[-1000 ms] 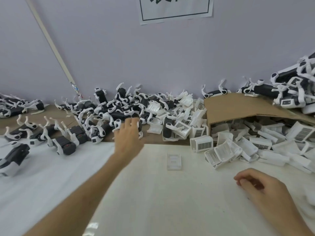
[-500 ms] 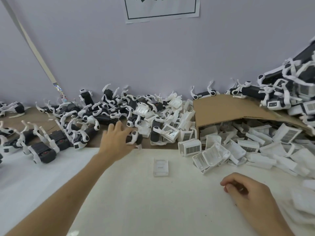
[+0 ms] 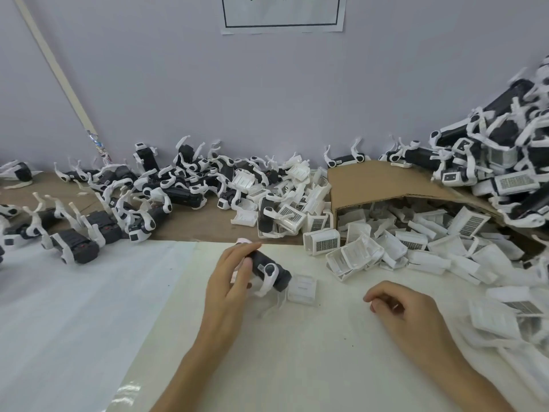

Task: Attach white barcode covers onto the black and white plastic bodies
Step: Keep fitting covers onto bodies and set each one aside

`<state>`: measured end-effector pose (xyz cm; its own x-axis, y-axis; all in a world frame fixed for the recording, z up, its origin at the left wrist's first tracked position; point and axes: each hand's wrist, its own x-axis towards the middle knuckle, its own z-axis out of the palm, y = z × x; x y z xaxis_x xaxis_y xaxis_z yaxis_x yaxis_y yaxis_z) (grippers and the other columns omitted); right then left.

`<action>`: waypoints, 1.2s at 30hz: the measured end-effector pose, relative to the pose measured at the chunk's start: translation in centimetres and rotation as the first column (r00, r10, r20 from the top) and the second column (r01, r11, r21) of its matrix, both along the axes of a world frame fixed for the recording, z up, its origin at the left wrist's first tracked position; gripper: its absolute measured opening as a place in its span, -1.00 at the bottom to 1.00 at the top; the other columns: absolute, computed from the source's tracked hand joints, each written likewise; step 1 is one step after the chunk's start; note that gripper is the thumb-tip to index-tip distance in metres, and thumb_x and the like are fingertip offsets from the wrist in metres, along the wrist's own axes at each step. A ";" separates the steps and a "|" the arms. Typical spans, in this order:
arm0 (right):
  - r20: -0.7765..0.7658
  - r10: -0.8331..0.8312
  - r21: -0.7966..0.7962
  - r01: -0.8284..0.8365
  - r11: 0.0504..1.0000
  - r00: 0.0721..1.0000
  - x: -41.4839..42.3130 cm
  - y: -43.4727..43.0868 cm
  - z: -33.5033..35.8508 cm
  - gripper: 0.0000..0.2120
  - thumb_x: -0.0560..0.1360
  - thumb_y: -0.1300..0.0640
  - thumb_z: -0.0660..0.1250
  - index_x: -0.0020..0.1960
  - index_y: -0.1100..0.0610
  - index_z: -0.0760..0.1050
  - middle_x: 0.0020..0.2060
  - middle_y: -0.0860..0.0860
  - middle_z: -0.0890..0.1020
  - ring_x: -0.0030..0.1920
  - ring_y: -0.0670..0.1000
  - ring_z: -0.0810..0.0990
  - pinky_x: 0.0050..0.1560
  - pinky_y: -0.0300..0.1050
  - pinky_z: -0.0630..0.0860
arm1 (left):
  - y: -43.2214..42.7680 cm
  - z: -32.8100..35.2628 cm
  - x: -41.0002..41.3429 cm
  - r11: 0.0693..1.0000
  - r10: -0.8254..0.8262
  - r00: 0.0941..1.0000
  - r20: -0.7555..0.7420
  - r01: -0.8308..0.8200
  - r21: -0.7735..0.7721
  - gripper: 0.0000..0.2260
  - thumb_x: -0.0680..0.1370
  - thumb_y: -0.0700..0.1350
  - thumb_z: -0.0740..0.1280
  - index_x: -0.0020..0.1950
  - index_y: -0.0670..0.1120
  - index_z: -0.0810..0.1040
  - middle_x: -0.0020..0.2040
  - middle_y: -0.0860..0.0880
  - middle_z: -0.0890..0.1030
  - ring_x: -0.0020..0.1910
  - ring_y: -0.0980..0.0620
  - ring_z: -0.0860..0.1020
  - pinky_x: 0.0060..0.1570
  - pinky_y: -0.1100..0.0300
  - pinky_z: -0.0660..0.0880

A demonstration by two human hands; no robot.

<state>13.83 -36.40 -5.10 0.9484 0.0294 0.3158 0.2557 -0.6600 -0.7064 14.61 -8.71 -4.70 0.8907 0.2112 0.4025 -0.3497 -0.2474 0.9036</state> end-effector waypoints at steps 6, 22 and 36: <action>0.078 0.222 -0.272 -0.193 0.943 0.972 -1.3 2.5 0.3 -0.48 0.54 0.14 0.35 0.41 -0.25 0.37 0.33 -0.41 0.37 0.29 -0.34 0.40 0.28 -0.47 0.23 | -0.2 -0.1 -0.3 0.973 0.194 0.980 -0.033 -0.197 -0.121 -0.77 0.65 -0.23 0.27 0.19 0.08 0.53 0.07 0.15 0.60 -0.37 0.04 0.62 -0.32 0.17 0.60; 0.033 0.177 -0.080 -0.173 0.982 0.984 -1.4 3.4 -0.1 -0.59 0.48 0.26 0.45 0.05 -0.24 0.46 -0.21 -0.17 0.52 -0.15 -0.11 0.50 -0.10 -0.34 0.37 | 0.5 0.0 -0.5 0.986 -0.036 0.954 -0.297 -0.014 -0.166 -0.59 0.37 0.16 0.35 0.21 0.23 0.42 0.07 0.09 0.59 -0.06 0.22 0.62 -0.14 0.34 0.46; -0.214 0.528 0.942 0.030 0.334 0.822 -0.7 1.2 2.1 -0.61 0.46 0.19 0.35 0.28 0.09 0.55 0.04 0.18 0.68 -0.10 0.09 0.69 -0.16 0.05 0.65 | -1.4 -0.3 -0.9 0.898 -0.387 0.881 -0.271 0.294 -0.326 -0.57 0.35 0.15 0.45 0.17 0.07 0.57 0.12 -0.10 0.59 -0.07 -0.03 0.60 0.13 -0.15 0.54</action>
<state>13.16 -35.24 -3.00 0.9598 0.2644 -0.0937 -0.2121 0.4657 -0.8592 13.68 -10.11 -5.05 0.9960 -0.0717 0.0538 -0.0465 0.1007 0.9938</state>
